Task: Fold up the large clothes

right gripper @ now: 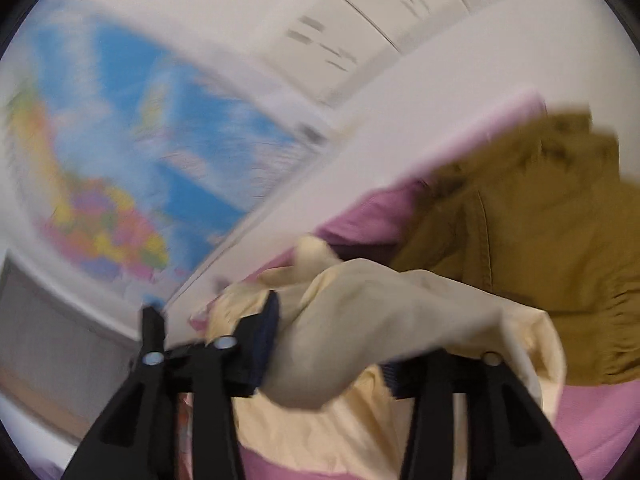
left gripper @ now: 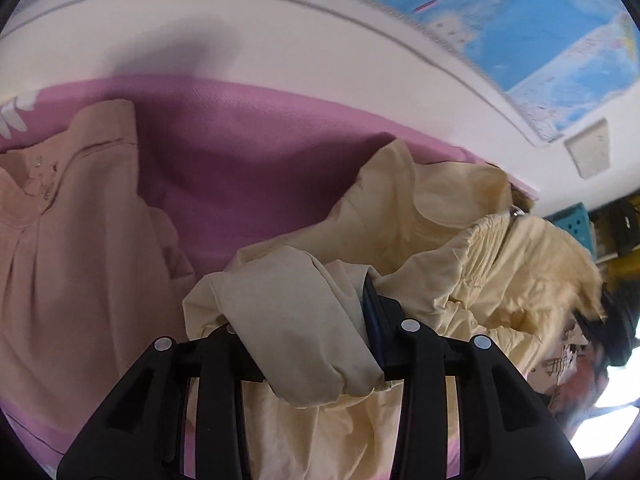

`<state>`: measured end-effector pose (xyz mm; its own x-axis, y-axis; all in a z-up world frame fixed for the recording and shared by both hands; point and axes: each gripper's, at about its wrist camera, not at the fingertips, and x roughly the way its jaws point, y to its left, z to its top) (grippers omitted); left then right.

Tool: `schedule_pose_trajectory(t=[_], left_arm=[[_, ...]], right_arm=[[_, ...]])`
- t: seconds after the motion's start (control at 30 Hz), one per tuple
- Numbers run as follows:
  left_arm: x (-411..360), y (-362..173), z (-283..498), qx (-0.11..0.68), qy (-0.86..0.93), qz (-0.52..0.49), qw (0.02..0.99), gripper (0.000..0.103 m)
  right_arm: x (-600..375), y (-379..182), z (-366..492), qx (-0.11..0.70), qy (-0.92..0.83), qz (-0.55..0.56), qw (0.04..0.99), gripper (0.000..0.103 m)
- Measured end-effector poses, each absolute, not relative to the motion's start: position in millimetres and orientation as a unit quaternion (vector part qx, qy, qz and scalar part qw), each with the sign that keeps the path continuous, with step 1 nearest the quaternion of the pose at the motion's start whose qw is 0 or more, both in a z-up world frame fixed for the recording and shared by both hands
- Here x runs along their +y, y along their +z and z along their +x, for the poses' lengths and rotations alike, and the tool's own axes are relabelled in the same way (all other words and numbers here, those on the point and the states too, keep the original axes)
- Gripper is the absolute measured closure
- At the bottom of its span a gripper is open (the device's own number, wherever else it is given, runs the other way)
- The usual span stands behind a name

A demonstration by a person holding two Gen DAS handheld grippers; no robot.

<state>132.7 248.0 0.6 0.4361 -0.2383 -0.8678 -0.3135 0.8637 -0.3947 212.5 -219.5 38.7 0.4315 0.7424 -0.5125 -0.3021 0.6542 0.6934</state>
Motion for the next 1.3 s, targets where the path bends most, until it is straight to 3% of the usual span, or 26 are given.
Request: schedule_pose_trajectory(t=[0.17,0.2,0.3,0.33,0.37,0.47,0.5,0.53,0.6,0.63,0.67,0.7,0.83,0.9,0.97,1.07,1.3], left_arm=[[242.4,-3.0,145.2,0.538,0.040,-0.246,0.805,0.066],[241.6,-3.5,147.7,0.539,0.043,-0.242,0.805,0.066],[240.0,-6.3,150.7,0.541,0.047,-0.237,0.806,0.066],[237.1,-4.8,151.2,0.541,0.045,-0.229,0.808,0.066],[234.5,-2.2,150.4,0.541,0.041,-0.218,0.811,0.066],[234.1,14.1,135.2,0.520,0.021,-0.208,0.828,0.064],[236.0,23.9,123.5,0.505,0.008,-0.211,0.837,0.062],[237.6,34.9,108.2,0.483,-0.010,-0.216,0.848,0.059],[239.3,51.5,75.1,0.442,-0.041,-0.220,0.869,0.044],[238.1,59.0,55.2,0.423,-0.053,-0.214,0.879,0.043],[238.7,63.0,39.3,0.409,-0.056,-0.207,0.887,0.033],[237.8,68.1,20.0,0.391,-0.055,-0.195,0.898,0.008],[222.6,63.5,-38.7,0.368,-0.068,-0.165,0.913,0.006],[214.5,45.2,-48.9,0.391,-0.061,-0.157,0.905,0.007],[209.0,16.5,-54.2,0.422,-0.068,-0.177,0.886,0.007],[207.4,-14.1,-49.5,0.446,-0.102,-0.225,0.860,0.010],[212.4,-46.7,-21.8,0.439,-0.099,-0.326,0.831,0.008]], right_arm=[[-215.6,78.2,137.8,0.309,0.318,0.180,0.878,0.025],[-211.9,85.3,121.2,0.273,0.321,0.172,0.891,0.024],[-173.2,85.4,102.2,0.247,0.332,0.073,0.908,0.025],[-152.2,73.8,112.0,0.278,0.334,0.044,0.900,0.028],[-143.2,65.4,121.6,0.300,0.345,0.036,0.889,0.039],[-113.5,27.2,165.9,0.363,0.301,-0.009,0.882,0.042],[-108.5,9.8,186.0,0.393,0.307,-0.004,0.867,0.045],[-107.7,-4.6,202.4,0.409,0.287,-0.001,0.866,0.056],[-109.0,-22.8,223.0,0.438,0.287,0.031,0.851,0.057],[-107.6,-27.1,229.2,0.442,0.285,0.029,0.850,0.058],[-104.1,-30.7,234.3,0.439,0.278,0.012,0.854,0.059],[-102.8,-33.4,236.8,0.441,0.272,0.009,0.855,0.059],[-108.9,-28.1,238.2,0.458,0.259,0.033,0.850,0.058],[-125.8,-10.1,223.1,0.444,0.279,0.068,0.849,0.052],[-151.3,10.7,192.1,0.409,0.319,0.102,0.849,0.025],[-194.1,29.1,132.7,0.364,0.336,0.112,0.862,0.011],[-248.5,-55.2,99.3,0.447,0.306,0.283,0.792,0.006]])
